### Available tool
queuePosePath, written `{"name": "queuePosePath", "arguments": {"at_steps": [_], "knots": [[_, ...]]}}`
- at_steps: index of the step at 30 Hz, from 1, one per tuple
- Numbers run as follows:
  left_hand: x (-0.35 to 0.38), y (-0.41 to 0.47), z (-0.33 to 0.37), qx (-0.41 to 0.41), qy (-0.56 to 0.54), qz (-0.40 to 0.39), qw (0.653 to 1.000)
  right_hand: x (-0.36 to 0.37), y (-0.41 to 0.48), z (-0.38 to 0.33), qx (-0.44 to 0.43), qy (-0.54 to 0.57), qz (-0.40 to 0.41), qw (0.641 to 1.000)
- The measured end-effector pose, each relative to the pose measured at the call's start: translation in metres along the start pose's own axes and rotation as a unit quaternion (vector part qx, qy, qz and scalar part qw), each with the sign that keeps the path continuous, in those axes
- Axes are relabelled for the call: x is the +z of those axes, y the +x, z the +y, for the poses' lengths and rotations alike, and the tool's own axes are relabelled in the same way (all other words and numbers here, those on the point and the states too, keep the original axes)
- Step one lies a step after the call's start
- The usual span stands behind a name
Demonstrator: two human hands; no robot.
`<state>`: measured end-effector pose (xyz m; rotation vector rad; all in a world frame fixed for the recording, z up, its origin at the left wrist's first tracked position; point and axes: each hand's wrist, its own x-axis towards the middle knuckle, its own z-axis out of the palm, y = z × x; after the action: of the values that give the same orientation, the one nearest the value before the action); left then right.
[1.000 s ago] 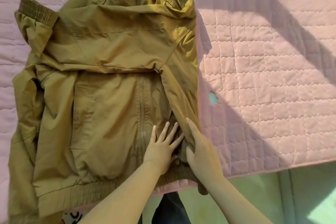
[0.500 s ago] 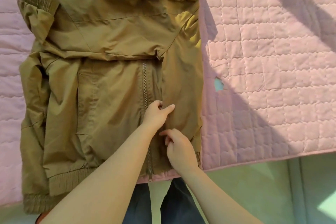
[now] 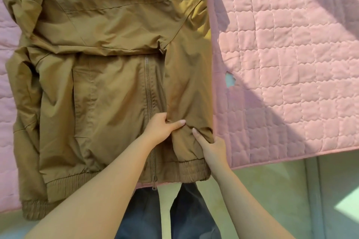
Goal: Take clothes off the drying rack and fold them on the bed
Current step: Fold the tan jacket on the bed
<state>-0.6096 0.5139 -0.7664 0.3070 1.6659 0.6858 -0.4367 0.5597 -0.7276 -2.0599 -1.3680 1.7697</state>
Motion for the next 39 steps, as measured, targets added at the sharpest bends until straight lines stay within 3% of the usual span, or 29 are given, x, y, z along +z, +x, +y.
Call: {"name": "queuePosePath", "arguments": {"at_steps": [2, 4, 6, 9, 12, 15, 18, 23, 27, 30, 33, 35, 37, 39], "knots": [[-0.003, -0.002, -0.006, -0.014, 0.011, 0.014, 1.000, 0.001, 0.004, 0.007, 0.009, -0.047, -0.001, 0.999], [-0.001, -0.002, -0.013, -0.009, 0.068, 0.037, 0.997, 0.000, 0.006, 0.022, 0.033, -0.164, 0.005, 0.986], [0.004, -0.007, -0.012, 0.011, 0.113, 0.089, 0.990, -0.001, 0.002, 0.028, 0.024, -0.242, 0.044, 0.969], [0.013, -0.020, -0.005, 0.104, 0.147, 0.215, 0.960, 0.004, -0.010, 0.011, -0.177, -0.321, 0.133, 0.921], [0.011, -0.020, -0.002, 0.177, 0.162, 0.250, 0.938, 0.017, 0.001, -0.017, -0.325, -0.371, 0.080, 0.866], [-0.007, -0.009, -0.001, 0.156, 0.101, 0.248, 0.951, 0.035, 0.035, -0.048, -0.374, -0.416, 0.057, 0.827], [-0.045, 0.004, 0.003, 0.098, -0.014, 0.301, 0.948, 0.060, 0.069, -0.087, -0.391, -0.436, 0.063, 0.808], [-0.134, 0.023, 0.033, 0.038, -0.166, 0.385, 0.907, 0.106, 0.104, -0.157, -0.436, -0.427, 0.047, 0.791], [-0.214, 0.038, 0.056, -0.006, -0.228, 0.443, 0.867, 0.132, 0.126, -0.186, -0.403, -0.483, 0.036, 0.777], [-0.256, 0.049, 0.072, -0.042, -0.362, 0.397, 0.842, 0.157, 0.132, -0.185, -0.305, -0.532, -0.036, 0.789], [-0.277, 0.055, 0.085, -0.051, -0.404, 0.362, 0.838, 0.186, 0.126, -0.174, -0.270, -0.600, -0.113, 0.744], [-0.290, 0.061, 0.089, -0.045, -0.430, 0.390, 0.813, 0.195, 0.123, -0.174, -0.262, -0.612, -0.120, 0.737], [-0.299, 0.065, 0.093, -0.075, -0.443, 0.444, 0.775, 0.196, 0.120, -0.181, -0.245, -0.586, -0.112, 0.764], [-0.301, 0.066, 0.098, -0.074, -0.414, 0.487, 0.765, 0.196, 0.116, -0.193, -0.262, -0.516, -0.071, 0.812]]}}
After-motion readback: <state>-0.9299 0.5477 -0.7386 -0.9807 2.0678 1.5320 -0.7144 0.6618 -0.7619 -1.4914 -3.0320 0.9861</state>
